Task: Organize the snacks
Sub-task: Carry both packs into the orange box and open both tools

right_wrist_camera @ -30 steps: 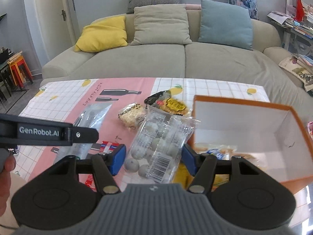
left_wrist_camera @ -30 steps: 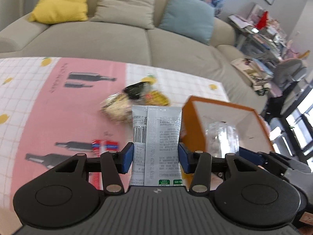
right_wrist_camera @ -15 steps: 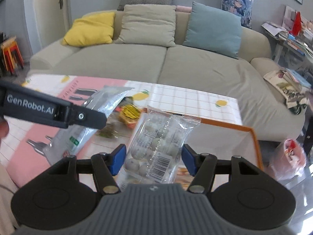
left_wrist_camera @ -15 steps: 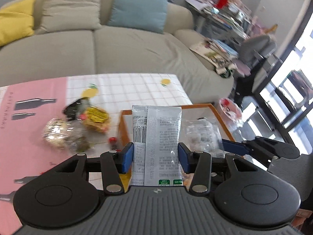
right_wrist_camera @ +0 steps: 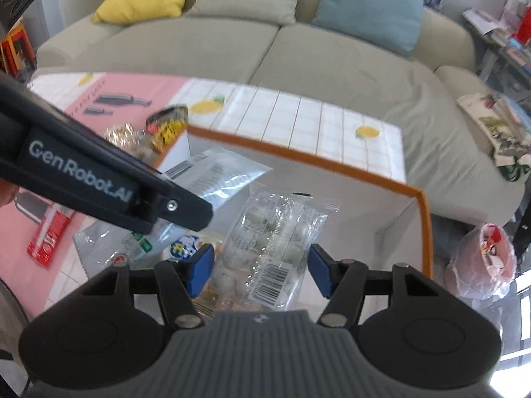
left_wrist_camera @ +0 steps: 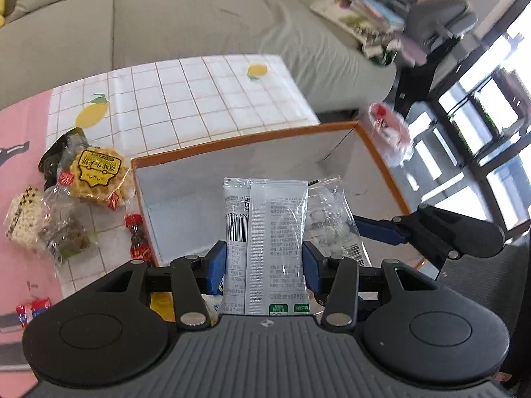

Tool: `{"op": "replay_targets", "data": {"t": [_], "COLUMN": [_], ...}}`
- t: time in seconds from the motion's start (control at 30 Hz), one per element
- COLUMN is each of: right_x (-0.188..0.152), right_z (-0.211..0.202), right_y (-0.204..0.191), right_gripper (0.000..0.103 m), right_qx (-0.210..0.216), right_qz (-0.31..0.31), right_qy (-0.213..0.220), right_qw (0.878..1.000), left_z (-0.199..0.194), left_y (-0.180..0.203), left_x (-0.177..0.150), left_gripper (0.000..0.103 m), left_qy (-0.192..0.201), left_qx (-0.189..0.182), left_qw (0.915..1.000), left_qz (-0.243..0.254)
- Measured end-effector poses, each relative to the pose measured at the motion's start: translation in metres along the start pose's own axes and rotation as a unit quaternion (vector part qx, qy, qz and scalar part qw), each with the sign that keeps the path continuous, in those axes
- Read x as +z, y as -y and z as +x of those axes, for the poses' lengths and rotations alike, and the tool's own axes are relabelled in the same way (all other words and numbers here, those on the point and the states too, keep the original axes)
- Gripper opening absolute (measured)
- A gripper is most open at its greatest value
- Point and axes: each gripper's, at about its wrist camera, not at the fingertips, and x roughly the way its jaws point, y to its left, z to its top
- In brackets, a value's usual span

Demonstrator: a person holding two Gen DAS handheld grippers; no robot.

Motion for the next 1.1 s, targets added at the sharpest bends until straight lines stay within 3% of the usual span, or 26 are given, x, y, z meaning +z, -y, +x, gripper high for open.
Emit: {"op": "replay_targets", "data": {"t": [0.63,1.03,1.1], "right_x": [0.004,0.007,0.007], "right_z": [0.090,0.096,0.094], "right_y": [0.021,0.025,0.025], "right_gripper": [0.061,0.063,0.072], "right_qx": [0.037,0.045,0.039], "right_qz": [-0.001,0.019,0.023], "right_qy": [-0.104,-0.124,-0.126], "right_qw": [0.994,0.991,0.991], "left_z": [0.075,0.072,0.067], "left_y": [-0.007,-0.007,-0.006], "left_x": [0.015,0.018,0.017], "left_gripper": [0.054,0.061,0.065], "left_qy": [-0.089,-0.094,-0.089], "left_qx": [0.044,0.042,0.043], "left_qw": [0.9949,0.9945,0.9949], "left_qz": [0.019,0.021,0.020]}}
